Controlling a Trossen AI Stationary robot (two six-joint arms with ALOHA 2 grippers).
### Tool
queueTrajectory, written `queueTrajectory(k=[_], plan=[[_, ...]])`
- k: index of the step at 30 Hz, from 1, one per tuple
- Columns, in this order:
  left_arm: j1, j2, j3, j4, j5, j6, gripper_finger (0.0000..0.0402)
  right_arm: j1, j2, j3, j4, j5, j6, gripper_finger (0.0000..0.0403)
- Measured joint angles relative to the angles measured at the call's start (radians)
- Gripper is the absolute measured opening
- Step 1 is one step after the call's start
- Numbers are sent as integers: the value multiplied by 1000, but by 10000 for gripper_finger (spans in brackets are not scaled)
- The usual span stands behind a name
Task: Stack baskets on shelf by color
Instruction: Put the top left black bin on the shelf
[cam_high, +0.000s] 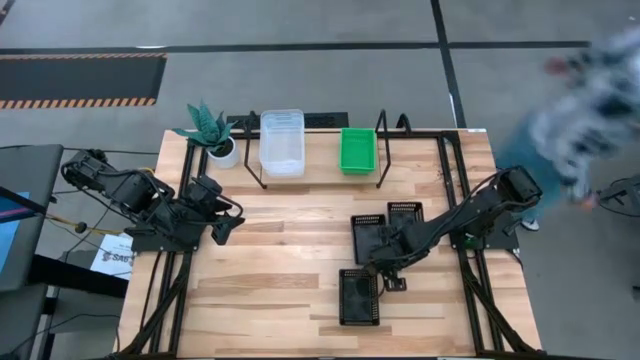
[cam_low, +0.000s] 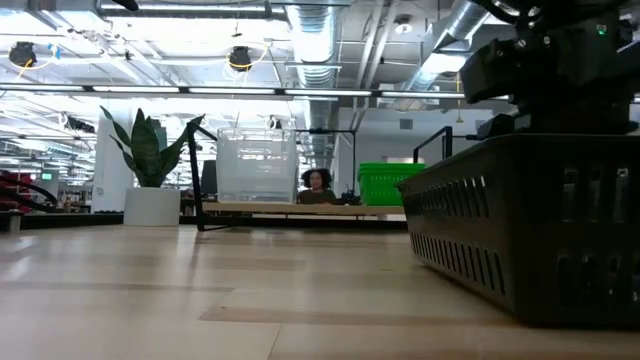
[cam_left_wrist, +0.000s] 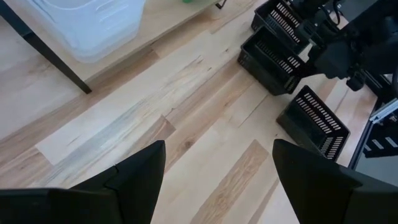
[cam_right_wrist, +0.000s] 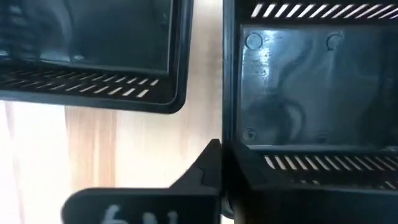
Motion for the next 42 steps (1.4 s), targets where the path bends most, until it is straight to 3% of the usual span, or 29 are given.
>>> queueTrajectory(k=[6, 13, 22, 31, 42], plan=[[0, 0, 0, 0, -1, 0, 283, -32, -16, 72, -39, -22, -33, 9], [0, 0, 0, -1, -2, 21, 283, -119, -100, 292, -219, -49, -134, 5], [0, 0, 0, -1, -3, 48, 283, -321, -119, 550, -124, 162, -359, 4], [1, -2, 0, -4, -3, 72, 283, -606, 63, 571, 52, 150, -532, 7], [1, -2, 0, -16, -1, 77, 283, -727, 189, 571, 69, 85, -617, 10]])
